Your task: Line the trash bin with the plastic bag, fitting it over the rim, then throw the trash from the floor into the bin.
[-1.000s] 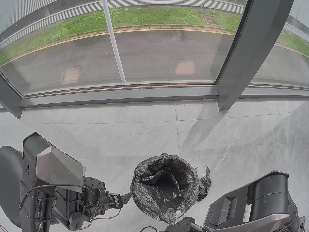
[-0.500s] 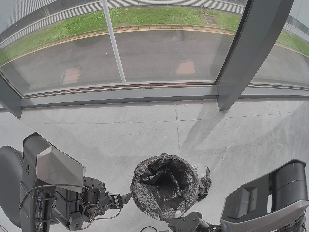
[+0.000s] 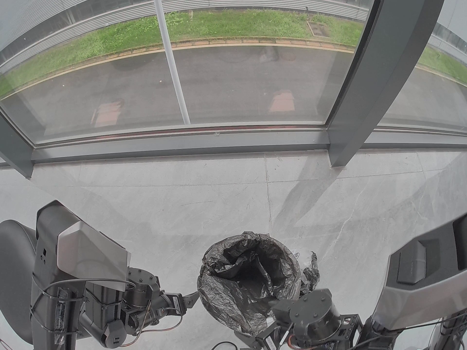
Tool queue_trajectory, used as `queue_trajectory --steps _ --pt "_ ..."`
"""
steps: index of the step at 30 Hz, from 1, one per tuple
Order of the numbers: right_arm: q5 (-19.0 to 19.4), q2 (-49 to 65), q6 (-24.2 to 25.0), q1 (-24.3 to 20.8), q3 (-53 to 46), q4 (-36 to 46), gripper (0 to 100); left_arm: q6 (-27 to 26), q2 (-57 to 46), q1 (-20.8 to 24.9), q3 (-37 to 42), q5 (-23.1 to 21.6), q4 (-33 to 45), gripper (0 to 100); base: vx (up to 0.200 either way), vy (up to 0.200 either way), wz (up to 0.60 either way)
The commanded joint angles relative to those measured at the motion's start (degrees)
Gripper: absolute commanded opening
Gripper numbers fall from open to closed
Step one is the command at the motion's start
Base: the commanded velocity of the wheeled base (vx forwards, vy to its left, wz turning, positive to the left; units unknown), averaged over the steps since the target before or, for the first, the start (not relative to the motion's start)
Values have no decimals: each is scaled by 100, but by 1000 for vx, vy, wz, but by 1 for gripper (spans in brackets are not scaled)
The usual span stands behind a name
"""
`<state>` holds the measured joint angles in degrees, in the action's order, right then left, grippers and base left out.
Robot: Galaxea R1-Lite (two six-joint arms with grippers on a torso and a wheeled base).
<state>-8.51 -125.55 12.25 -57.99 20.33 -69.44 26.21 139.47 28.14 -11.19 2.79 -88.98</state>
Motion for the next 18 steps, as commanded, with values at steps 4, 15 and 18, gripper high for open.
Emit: queue_trajectory --steps 4,15,18 --pt "-476 13 -425 728 595 0 100 16 177 -10 -23 2 -23 100 0 0 0" --pt "-1153 -435 -856 886 1236 0 100 68 203 -10 -50 11 -23 100 0 0 0" --pt "-1672 -549 -874 1255 1438 -8 100 77 230 -36 -59 2 -14 100 0 0 0"
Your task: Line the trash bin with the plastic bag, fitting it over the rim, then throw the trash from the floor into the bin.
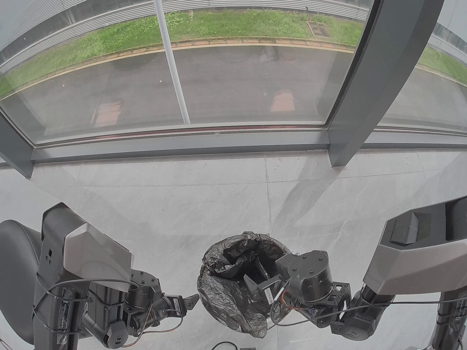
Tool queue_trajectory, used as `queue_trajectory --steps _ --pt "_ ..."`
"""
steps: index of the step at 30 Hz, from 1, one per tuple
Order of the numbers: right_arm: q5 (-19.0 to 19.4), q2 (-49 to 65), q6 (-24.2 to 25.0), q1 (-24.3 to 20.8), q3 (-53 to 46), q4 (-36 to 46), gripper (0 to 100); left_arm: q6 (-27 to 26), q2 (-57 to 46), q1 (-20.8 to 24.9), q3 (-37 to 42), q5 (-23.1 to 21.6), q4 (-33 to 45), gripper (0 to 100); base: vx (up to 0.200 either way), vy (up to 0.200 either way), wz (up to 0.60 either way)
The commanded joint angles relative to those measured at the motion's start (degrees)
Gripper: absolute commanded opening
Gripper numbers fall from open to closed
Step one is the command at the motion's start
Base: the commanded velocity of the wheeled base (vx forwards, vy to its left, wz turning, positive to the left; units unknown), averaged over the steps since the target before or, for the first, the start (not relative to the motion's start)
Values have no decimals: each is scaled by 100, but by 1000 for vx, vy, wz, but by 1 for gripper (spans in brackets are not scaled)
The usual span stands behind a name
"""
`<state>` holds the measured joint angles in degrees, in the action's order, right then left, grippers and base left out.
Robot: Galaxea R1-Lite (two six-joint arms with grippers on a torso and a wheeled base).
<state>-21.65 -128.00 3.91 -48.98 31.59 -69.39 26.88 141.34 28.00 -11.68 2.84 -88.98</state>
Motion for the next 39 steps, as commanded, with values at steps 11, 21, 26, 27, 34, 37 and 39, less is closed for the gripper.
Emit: queue_trajectory --steps 11,21,26,27,34,37,39 --pt "-331 -260 154 618 -30 -549 100 766 -950 847 219 68 -14 100 0 0 0" --pt "-305 -550 162 759 -188 -1033 100 924 -1275 1533 -115 -302 -14 100 0 0 0" --pt "-182 -630 162 759 -179 -1059 100 924 -1064 1603 -555 -653 -5 100 0 0 0" --pt "-182 -638 162 759 -179 -1068 100 924 -1029 1603 -599 -662 -5 100 0 0 0" --pt "-164 -647 171 776 -267 -1173 100 915 -467 1603 -1126 -680 12 100 0 0 0" --pt "-164 -674 171 838 -276 -1253 100 836 -186 1586 -1363 -671 65 100 0 0 0" --pt "-164 -700 171 838 -276 -1288 100 748 -71 1550 -1469 -671 91 100 0 0 0"
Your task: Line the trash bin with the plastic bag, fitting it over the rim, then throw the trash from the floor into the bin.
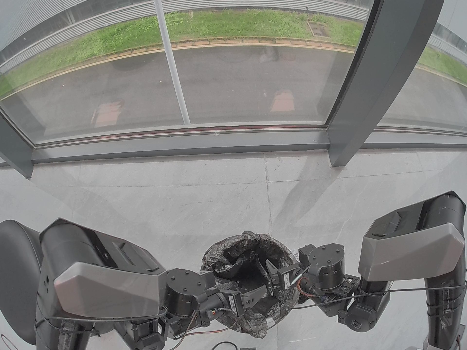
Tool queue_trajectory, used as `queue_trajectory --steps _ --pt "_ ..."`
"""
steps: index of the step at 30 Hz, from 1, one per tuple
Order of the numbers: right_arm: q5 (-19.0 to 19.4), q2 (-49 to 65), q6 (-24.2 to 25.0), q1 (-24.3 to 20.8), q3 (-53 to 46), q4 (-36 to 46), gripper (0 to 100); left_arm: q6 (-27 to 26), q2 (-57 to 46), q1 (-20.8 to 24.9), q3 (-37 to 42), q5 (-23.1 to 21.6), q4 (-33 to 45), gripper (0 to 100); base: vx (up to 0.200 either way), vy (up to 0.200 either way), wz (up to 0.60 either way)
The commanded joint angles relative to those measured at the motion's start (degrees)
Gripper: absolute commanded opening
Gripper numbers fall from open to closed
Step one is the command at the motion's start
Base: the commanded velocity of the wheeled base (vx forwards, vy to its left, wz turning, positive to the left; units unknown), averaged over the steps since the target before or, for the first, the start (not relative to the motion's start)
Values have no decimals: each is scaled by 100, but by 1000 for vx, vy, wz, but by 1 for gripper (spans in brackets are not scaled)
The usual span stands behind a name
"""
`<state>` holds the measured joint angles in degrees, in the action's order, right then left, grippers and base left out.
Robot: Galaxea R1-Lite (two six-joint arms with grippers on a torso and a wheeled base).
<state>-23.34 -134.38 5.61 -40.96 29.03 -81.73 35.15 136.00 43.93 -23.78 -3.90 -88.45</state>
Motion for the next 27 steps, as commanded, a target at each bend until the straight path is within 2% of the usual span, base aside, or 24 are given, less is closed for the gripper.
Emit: queue_trajectory --steps 1,10,18,27 --pt "5 -71 2 35 -37 -89 100 -148 577 -122 -346 -5 39 100 0 0 0" --pt "5 -54 2 35 -248 -283 100 -175 647 -227 -504 21 390 100 0 0 0" --pt "-3 -10 -7 35 -336 -362 100 -175 542 -219 -478 47 382 100 0 0 0" --pt "-3 -45 -42 44 -336 -362 100 -166 -548 194 -3 91 311 100 0 0 0"
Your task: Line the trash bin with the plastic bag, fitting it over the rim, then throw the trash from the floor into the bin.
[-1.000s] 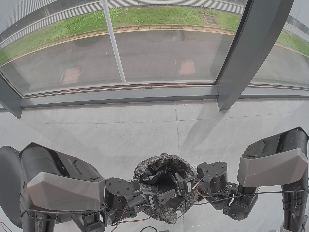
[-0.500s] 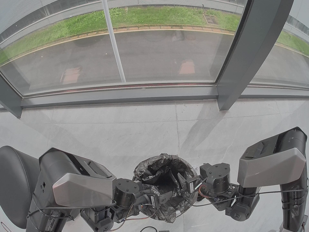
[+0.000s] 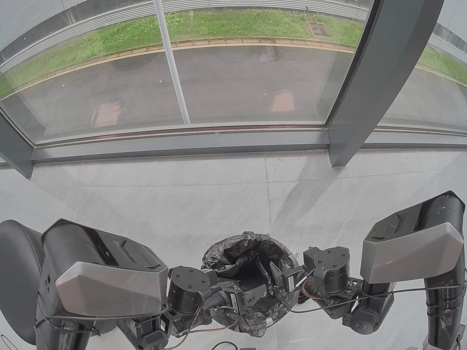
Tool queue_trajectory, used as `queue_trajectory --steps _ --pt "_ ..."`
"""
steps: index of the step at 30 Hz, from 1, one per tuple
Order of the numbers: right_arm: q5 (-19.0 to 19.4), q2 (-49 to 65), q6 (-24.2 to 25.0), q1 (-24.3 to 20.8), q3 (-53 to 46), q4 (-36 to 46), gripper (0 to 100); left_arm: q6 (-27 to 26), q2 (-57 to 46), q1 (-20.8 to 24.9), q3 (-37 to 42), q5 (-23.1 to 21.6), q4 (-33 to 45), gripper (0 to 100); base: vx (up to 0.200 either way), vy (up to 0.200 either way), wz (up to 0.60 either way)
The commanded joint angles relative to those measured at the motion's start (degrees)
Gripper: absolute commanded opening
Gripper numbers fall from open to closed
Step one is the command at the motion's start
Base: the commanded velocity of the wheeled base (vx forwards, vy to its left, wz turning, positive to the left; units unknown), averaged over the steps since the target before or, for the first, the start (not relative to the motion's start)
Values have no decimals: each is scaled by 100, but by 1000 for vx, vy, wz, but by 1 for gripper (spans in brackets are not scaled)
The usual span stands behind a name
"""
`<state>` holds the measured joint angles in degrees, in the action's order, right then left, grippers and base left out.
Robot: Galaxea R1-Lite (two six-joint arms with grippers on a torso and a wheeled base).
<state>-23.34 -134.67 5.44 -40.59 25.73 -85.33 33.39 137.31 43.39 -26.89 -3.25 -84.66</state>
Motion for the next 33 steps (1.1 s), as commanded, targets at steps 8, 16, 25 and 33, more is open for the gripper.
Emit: queue_trajectory --steps 8,16,25,33 --pt "-12 81 -95 289 -7 52 100 -447 -2191 12 949 616 2 100 0 0 0" --pt "-12 1523 -711 781 265 975 100 -1546 -4134 -937 1907 1292 345 100 0 0 0" --pt "-12 3509 -702 957 705 3339 100 -1546 -6700 -1298 2188 1310 2463 100 0 0 0" --pt "-135 4652 -719 1265 591 3981 100 -1511 -9214 -1377 1635 1354 5478 100 0 0 0"
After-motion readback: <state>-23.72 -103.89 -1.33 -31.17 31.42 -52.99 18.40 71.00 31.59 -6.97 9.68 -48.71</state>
